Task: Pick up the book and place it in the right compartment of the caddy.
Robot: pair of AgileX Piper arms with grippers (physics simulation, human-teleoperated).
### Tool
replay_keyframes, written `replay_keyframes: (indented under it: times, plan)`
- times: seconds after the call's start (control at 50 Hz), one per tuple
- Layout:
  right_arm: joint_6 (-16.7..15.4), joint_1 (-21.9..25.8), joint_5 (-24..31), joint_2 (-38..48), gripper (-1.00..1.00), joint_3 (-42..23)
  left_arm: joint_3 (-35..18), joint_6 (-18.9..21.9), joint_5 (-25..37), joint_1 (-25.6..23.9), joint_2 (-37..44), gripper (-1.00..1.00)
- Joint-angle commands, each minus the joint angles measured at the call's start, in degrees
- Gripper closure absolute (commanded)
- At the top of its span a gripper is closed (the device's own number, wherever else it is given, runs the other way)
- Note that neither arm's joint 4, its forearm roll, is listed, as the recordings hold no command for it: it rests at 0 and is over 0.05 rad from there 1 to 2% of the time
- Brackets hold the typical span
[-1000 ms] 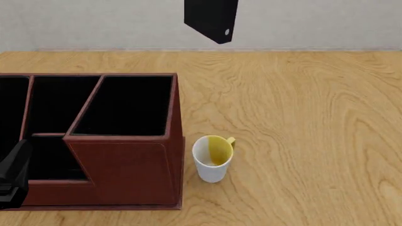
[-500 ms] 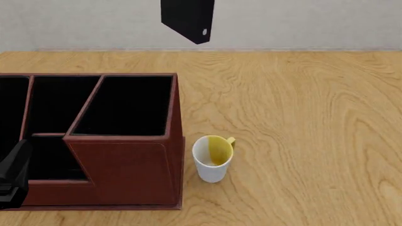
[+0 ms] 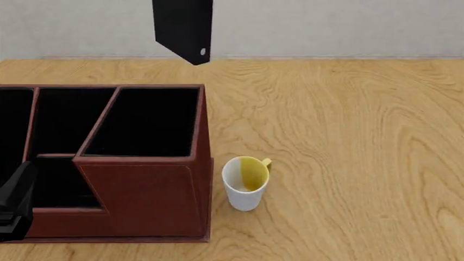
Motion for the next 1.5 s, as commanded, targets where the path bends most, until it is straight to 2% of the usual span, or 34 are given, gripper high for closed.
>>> replay_keyframes:
  times: [0.02,0.38,0.88,1.5]
  plan:
    - [1.80,1.74,-0.86,1.34,1.00,-1.80,0.00,0.00,0.00,0.01,0.00,-1.00]
    - [2.66,2.70,-2.28,2.10,1.00,-0.84,0.00,0.01,0.00,0.00,-0.01,-1.00]
    - [3.12,5.96,-5.68,-0.13,1.00,6.62,0.00,0.01,0.00,0.00,-0.01,-1.00]
    - [3.27,7.34,-6.01,-1.64,1.00,9.58,0.00,0.01,0.00,0.01,-0.01,-1.00]
